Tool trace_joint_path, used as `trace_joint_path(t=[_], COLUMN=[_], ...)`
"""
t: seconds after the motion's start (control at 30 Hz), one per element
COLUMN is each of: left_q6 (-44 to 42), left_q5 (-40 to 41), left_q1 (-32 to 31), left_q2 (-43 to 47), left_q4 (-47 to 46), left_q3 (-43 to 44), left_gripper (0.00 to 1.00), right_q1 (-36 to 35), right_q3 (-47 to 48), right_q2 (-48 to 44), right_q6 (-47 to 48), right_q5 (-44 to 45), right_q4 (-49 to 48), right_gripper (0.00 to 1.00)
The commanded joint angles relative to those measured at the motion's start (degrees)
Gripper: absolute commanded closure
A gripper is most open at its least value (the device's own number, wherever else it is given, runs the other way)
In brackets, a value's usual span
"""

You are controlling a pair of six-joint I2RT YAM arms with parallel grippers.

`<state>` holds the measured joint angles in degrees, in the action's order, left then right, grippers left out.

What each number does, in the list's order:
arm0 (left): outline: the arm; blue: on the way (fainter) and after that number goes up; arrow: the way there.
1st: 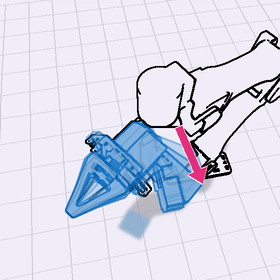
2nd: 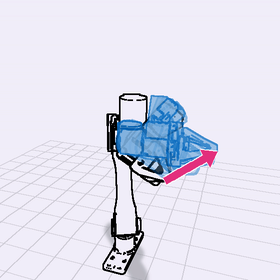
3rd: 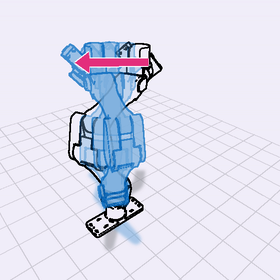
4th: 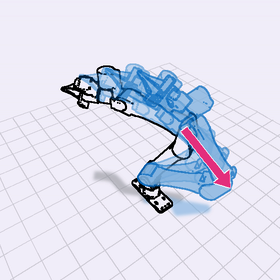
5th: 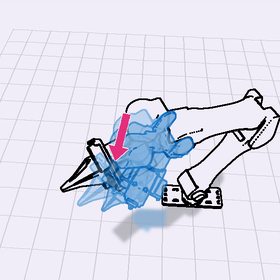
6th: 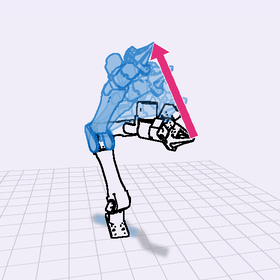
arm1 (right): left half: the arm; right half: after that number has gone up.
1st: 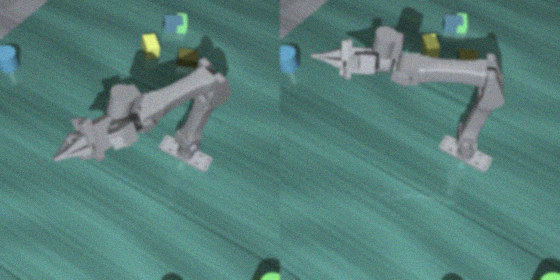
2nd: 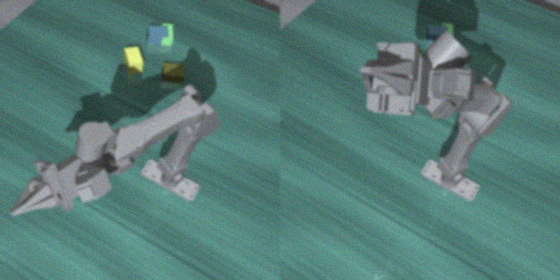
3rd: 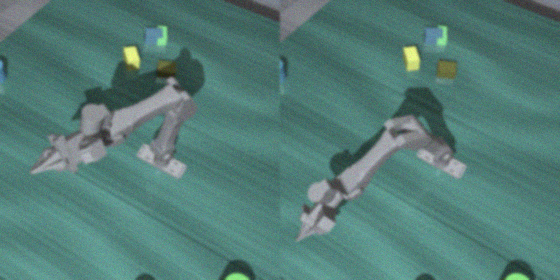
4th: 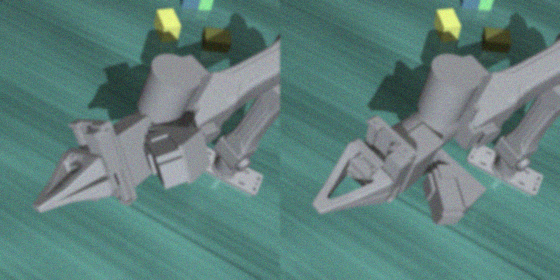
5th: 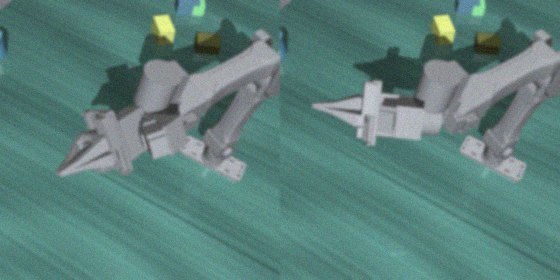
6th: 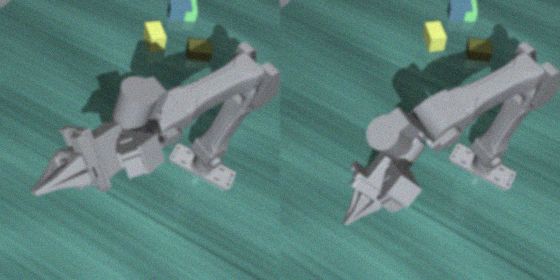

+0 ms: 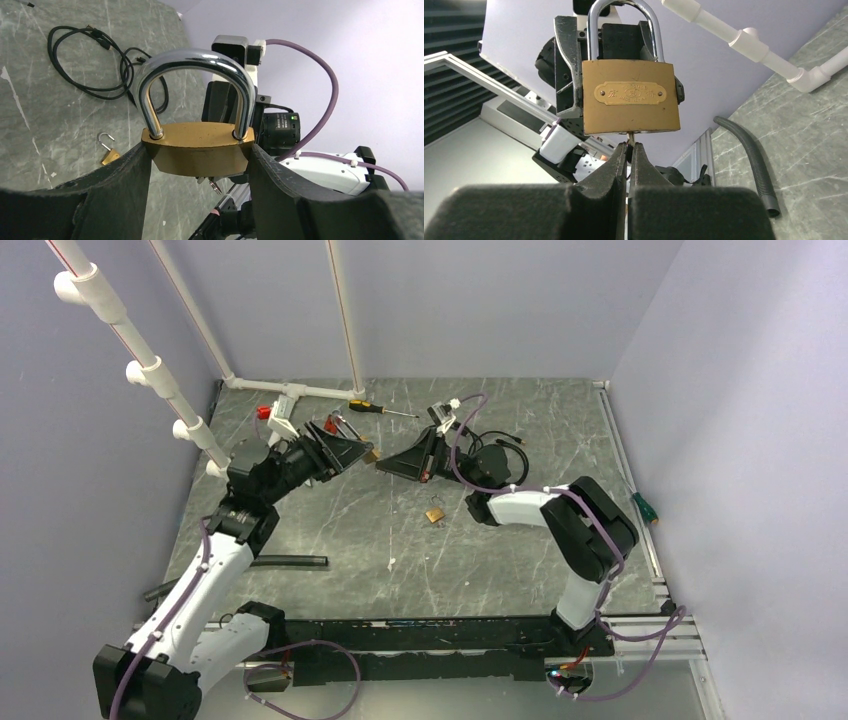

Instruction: Unlock with the key

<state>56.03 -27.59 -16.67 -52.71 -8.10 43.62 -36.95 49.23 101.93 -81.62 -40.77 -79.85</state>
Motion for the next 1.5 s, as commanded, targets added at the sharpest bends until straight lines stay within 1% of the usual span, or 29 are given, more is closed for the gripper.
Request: trace_joint_path(t=[0.0,0.03,0.1,0.17,0.23,0.33,0.5,0.6,0.67,0.7,0.8,1.1,1.27,1.47], left_q6=[-4.5,-4.7,-5.0,-6.0,-6.8,-7.5,-7.5,-6.5,-5.2,-4.6,-2.4,3.1,4.4,5.1], left_q5=[-5.9,-5.7,-5.1,-4.4,-3.4,-1.7,0.7,2.0,2.3,2.3,2.5,0.7,0.1,-0.5], left_q1=[-1.5,-1.5,-1.5,-1.5,-1.5,-1.5,-1.5,-1.5,-1.5,-1.5,-1.5,-1.5,-1.6,-1.6], left_q2=[4.1,4.3,4.5,4.5,4.4,4.5,3.8,2.8,2.0,1.7,0.8,-2.3,-2.6,-3.1], left_q4=[1.4,1.5,2.2,4.5,7.2,10.2,14.4,16.0,15.9,15.7,15.0,11.1,9.0,8.5], left_q3=[4.6,4.5,4.5,5.4,6.3,7.2,8.8,9.4,9.1,8.9,8.3,6.7,5.5,5.1], left_gripper=[1.00,1.00,1.00,1.00,1.00,1.00,1.00,1.00,1.00,1.00,1.00,1.00,1.00,1.00], right_q1=[1.4,1.5,1.6,1.9,2.1,2.1,1.5,0.0,-2.8,-5.4,-10.8,-14.2,-15.0,-15.8], right_q3=[1.1,1.1,0.5,-0.6,-1.8,-2.9,-5.4,-6.4,-7.0,-7.3,-6.6,-6.4,-3.8,-1.9], right_q2=[-4.3,-4.6,-5.4,-6.9,-9.4,-15.3,-23.5,-27.3,-29.8,-30.7,-31.4,-28.4,-26.3,-24.6], right_q6=[3.6,4.4,5.8,8.4,12.4,22.1,37.3,45.7,52.4,55.8,64.4,63.4,62.8,62.7], right_q5=[3.1,2.6,1.6,1.1,1.4,3.3,4.5,7.4,13.1,16.7,27.4,33.5,35.6,37.3], right_q4=[3.4,4.6,6.2,8.8,13.4,23.4,33.3,39.0,43.4,45.3,49.4,45.6,46.7,46.1], right_gripper=[0.95,0.90,0.72,0.56,0.50,0.47,0.46,0.46,0.45,0.44,0.43,0.37,0.36,0.37])
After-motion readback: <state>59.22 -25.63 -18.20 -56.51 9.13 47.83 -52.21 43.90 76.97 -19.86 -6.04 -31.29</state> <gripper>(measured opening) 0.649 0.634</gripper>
